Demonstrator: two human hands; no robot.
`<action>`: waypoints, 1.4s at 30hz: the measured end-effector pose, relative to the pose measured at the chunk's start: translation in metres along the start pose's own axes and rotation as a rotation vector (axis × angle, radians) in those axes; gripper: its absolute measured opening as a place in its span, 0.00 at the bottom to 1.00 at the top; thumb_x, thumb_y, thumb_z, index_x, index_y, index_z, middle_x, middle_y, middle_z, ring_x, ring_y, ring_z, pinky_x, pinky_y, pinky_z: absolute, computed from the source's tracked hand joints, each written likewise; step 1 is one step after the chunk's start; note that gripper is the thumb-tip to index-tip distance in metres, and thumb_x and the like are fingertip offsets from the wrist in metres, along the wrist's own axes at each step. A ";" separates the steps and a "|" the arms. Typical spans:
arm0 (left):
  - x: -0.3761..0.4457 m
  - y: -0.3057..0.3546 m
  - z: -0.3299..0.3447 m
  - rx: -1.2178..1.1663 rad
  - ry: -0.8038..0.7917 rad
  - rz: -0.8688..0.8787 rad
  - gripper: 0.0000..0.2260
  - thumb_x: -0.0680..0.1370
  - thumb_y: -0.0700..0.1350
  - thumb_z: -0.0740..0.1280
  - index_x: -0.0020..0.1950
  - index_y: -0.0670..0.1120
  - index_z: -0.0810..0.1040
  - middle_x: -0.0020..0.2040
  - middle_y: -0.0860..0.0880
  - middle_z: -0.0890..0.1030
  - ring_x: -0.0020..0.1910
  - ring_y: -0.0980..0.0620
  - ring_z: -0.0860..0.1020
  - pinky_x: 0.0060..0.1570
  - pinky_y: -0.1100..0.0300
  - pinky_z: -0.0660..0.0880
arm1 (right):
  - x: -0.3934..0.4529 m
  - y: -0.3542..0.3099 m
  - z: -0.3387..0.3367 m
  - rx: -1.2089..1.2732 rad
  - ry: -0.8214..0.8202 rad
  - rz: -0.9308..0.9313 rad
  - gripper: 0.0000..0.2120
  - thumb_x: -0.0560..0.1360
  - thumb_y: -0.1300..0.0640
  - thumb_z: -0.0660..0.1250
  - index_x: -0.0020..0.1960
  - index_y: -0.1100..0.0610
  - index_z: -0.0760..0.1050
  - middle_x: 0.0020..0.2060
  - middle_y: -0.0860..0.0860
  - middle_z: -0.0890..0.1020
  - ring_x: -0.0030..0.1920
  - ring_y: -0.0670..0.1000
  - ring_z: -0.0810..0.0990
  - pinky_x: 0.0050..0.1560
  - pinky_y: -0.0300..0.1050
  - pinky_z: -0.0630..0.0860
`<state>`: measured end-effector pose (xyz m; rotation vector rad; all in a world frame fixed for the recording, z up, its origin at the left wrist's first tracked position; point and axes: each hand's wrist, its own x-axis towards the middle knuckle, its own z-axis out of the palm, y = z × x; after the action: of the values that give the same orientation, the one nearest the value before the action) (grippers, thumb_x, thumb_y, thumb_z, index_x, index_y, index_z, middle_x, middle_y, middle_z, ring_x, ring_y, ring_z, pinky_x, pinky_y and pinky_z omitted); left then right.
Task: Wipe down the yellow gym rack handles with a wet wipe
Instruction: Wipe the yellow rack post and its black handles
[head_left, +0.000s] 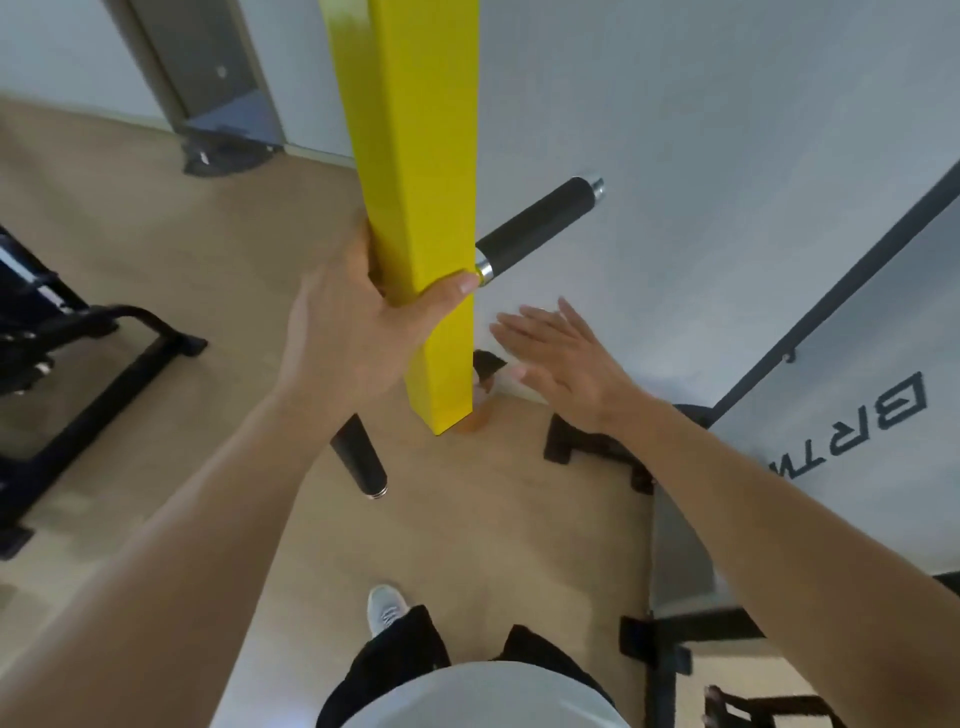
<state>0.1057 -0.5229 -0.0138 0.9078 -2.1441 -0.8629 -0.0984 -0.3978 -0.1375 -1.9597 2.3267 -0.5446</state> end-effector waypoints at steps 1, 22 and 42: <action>0.000 -0.001 0.001 0.008 0.009 -0.001 0.29 0.66 0.71 0.71 0.58 0.54 0.73 0.50 0.53 0.83 0.48 0.51 0.83 0.48 0.44 0.81 | 0.001 0.008 -0.004 0.090 0.027 0.080 0.38 0.79 0.32 0.34 0.78 0.49 0.63 0.78 0.48 0.64 0.80 0.46 0.54 0.79 0.57 0.43; 0.014 -0.011 0.004 0.144 0.085 0.055 0.32 0.67 0.74 0.66 0.59 0.52 0.71 0.48 0.52 0.81 0.44 0.48 0.81 0.44 0.46 0.81 | 0.055 -0.006 0.016 -0.436 0.010 -0.437 0.18 0.77 0.50 0.69 0.62 0.60 0.76 0.56 0.57 0.83 0.59 0.60 0.81 0.70 0.59 0.71; 0.017 -0.011 0.003 0.103 0.075 0.072 0.31 0.68 0.72 0.67 0.60 0.52 0.72 0.48 0.52 0.82 0.44 0.50 0.82 0.44 0.46 0.81 | 0.061 0.043 -0.014 -0.731 -0.097 -0.387 0.18 0.80 0.56 0.52 0.65 0.60 0.72 0.56 0.58 0.80 0.60 0.59 0.79 0.72 0.60 0.65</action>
<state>0.0982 -0.5413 -0.0191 0.8931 -2.1588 -0.6783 -0.1546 -0.4481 -0.1261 -2.6696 2.2799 0.4742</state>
